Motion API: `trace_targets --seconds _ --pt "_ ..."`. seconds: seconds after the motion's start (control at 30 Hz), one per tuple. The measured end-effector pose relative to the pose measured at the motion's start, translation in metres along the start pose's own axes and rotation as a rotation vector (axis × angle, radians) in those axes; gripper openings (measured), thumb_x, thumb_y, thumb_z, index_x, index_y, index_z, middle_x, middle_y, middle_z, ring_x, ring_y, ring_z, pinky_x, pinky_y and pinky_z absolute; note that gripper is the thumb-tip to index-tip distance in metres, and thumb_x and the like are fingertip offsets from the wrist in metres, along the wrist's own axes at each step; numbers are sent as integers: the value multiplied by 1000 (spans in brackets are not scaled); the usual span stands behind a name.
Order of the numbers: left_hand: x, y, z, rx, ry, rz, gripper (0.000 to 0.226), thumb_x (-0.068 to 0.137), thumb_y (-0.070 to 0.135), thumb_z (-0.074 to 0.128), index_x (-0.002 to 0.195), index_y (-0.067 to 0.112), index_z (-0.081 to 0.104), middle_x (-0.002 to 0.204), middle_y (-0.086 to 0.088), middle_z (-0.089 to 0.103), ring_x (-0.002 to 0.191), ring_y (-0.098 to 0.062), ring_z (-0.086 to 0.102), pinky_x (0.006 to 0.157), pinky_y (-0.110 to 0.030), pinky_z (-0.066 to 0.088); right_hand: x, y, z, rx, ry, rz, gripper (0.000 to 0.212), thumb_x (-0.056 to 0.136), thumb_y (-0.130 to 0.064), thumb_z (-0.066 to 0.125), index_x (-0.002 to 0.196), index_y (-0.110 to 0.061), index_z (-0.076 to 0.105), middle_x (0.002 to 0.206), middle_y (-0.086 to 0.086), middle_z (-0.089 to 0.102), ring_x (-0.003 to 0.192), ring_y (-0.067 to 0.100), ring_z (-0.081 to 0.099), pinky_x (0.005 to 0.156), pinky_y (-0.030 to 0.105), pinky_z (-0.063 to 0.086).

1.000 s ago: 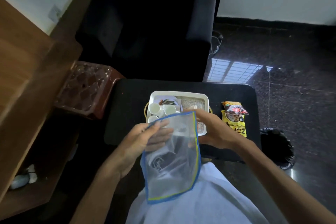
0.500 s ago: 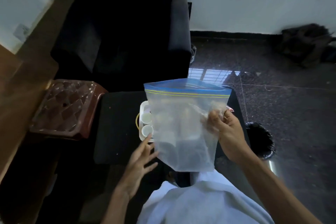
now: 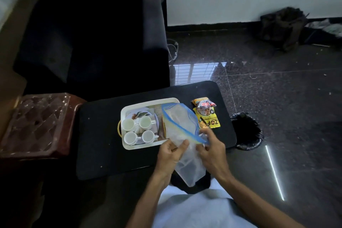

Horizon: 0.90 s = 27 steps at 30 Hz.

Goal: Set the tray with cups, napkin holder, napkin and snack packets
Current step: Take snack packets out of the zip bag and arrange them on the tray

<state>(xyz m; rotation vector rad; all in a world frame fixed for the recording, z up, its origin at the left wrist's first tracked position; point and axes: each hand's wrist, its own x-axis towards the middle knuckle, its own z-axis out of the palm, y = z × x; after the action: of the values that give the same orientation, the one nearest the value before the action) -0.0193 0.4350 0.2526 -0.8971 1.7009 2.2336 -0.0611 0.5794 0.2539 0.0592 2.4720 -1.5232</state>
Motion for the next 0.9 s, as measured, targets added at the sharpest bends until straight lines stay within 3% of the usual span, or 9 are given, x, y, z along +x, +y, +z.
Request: trace_targets --seconds 0.1,0.2,0.3,0.43,0.57,0.63,0.73,0.83,0.9 --pt "12 -12 37 114 67 -15 25 78 43 82 96 27 78 97 3 81 86 -10 77 67 -21 59 7 23 -24 -249 -110 -135 42 80 5 64 117 -16 66 107 2 67 93 18 63 78 18 48" --pt "29 -26 71 250 227 -59 18 86 36 78 96 21 75 96 -2 81 81 -11 76 70 -29 61 15 51 -61 -385 -350 -239 48 92 -18 63 139 -12 56 135 7 55 121 23 50 101 16 35" --pt "44 -31 105 281 322 -110 17 89 32 75 102 20 73 99 -2 80 89 -16 76 79 -39 64 22 78 -105 -310 -525 -285 72 94 -52 55 156 -24 28 159 7 25 145 20 25 118 26 25" --pt "59 -27 156 172 342 -197 15 92 18 72 106 14 75 99 -8 80 91 -23 77 70 -34 63 41 107 -164 -361 -499 -436 107 77 -74 65 158 -40 5 166 1 -6 154 19 3 120 36 25" --pt "68 -24 212 197 222 -308 11 90 9 68 94 6 78 96 -21 79 97 -39 75 88 -53 61 62 125 -195 -342 -426 -540 113 69 -55 79 159 -32 14 167 9 -1 154 28 7 117 44 33" --pt "70 -25 233 278 153 -376 13 90 8 67 95 -1 76 95 -24 77 91 -36 77 83 -46 61 72 132 -207 -343 -387 -512 104 69 -32 84 155 -33 25 166 7 6 152 26 19 110 41 43" --pt "75 -27 255 450 26 -430 14 88 9 68 94 0 77 93 -20 79 82 -23 73 72 -35 58 92 141 -228 -353 -402 -475 92 59 5 78 140 -30 50 158 3 35 134 26 50 86 42 59" --pt "81 -24 268 523 -14 -402 21 93 27 69 96 8 76 85 -8 75 71 -15 69 67 -30 56 110 154 -246 -343 -392 -534 73 60 13 77 125 -18 67 143 8 54 119 27 62 83 42 58" --pt "85 -26 274 581 45 -258 27 96 36 65 107 13 75 98 -4 77 83 -15 72 76 -32 60 121 163 -254 -368 -305 -538 67 60 14 77 121 -14 70 133 10 62 114 29 65 85 42 58"
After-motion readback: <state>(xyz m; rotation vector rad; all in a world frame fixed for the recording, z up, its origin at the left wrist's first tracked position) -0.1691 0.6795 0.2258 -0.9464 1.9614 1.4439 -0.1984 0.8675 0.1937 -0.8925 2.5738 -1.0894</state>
